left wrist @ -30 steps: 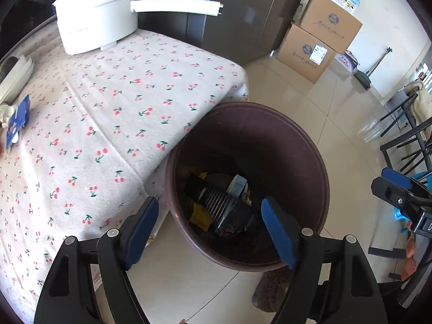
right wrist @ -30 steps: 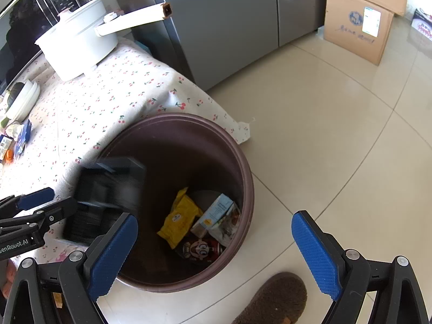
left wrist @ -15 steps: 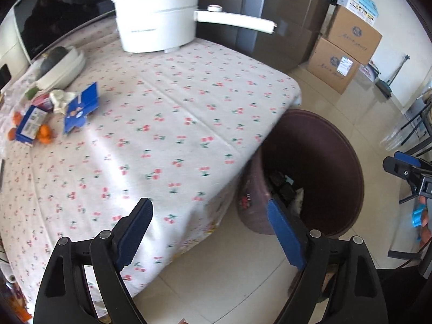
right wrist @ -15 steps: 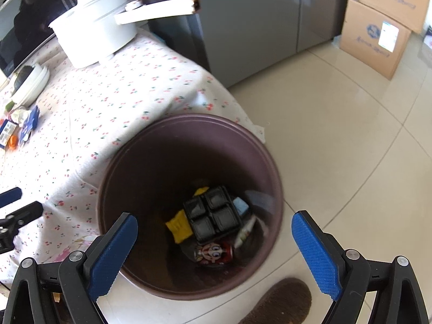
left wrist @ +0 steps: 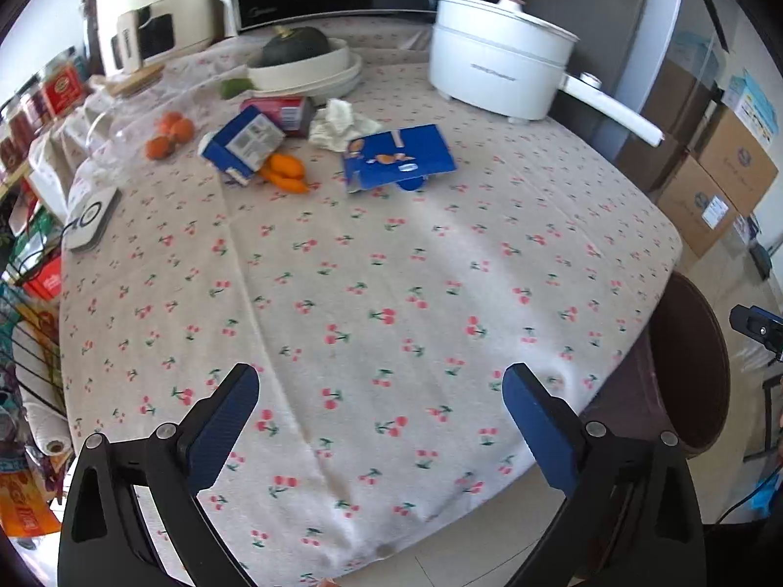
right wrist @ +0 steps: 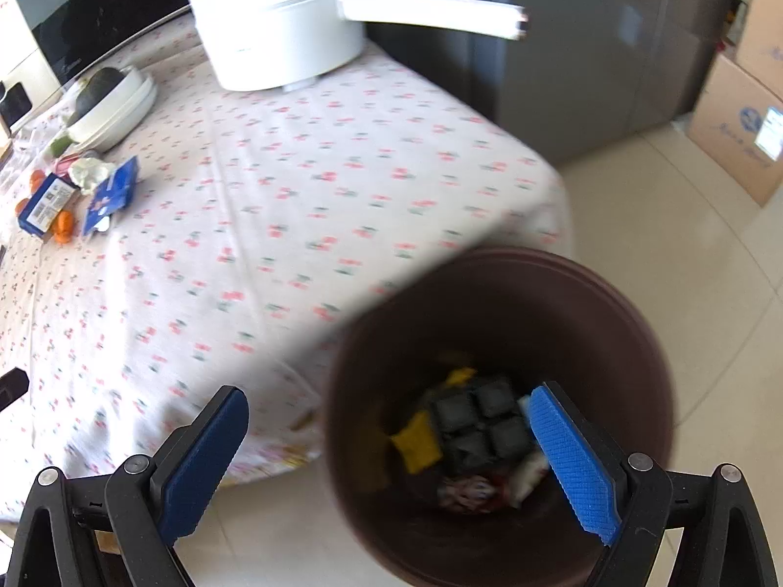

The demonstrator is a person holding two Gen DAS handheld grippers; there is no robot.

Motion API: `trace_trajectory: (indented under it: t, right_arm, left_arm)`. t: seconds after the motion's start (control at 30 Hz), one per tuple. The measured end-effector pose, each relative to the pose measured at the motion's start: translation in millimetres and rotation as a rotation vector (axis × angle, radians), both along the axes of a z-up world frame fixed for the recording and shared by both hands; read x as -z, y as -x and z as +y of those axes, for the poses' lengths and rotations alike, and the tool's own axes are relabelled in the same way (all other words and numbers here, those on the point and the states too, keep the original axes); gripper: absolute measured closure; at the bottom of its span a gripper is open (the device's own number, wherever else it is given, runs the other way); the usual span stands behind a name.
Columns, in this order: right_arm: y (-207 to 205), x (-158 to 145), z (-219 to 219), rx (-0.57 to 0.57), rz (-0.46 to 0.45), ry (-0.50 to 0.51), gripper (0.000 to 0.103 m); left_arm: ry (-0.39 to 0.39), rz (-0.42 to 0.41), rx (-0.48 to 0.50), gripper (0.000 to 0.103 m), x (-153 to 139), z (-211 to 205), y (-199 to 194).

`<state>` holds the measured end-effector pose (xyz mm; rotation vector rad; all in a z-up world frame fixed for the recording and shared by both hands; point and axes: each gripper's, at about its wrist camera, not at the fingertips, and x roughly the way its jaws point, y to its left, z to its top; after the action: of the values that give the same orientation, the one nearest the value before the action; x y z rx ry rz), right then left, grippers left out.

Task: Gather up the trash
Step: 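Move both tools back over the table toward the blue cartons, then grasp the blue almond carton with the right tool while the left tool grasps the small blue milk box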

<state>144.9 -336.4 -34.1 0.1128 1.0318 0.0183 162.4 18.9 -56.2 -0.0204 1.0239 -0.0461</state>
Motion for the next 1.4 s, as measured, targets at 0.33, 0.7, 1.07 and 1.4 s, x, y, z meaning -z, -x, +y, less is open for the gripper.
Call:
trace_trajectory:
  t: [0.33, 0.7, 1.07, 1.4]
  right_arm:
    - [-52, 12, 114, -0.104, -0.021, 0.046, 0.001]
    - [-136, 31, 235, -0.180, -0.078, 0.104, 0.000]
    - [-189, 33, 309, -0.798, -0.009, 0.354, 0.001]
    - [-215, 67, 341, -1.086, 0.136, 0.575, 0.001]
  left_arm:
    - [-0.008, -0.004, -0.258, 0.000, -7, 85, -5]
    - [-0.015, 0.008, -0.394, 0.000, -7, 131, -11]
    - [0.135, 0.089, -0.427, 0.000, 5, 158, -13]
    - [0.102, 0.134, -0.416, 0.000, 15, 160, -24]
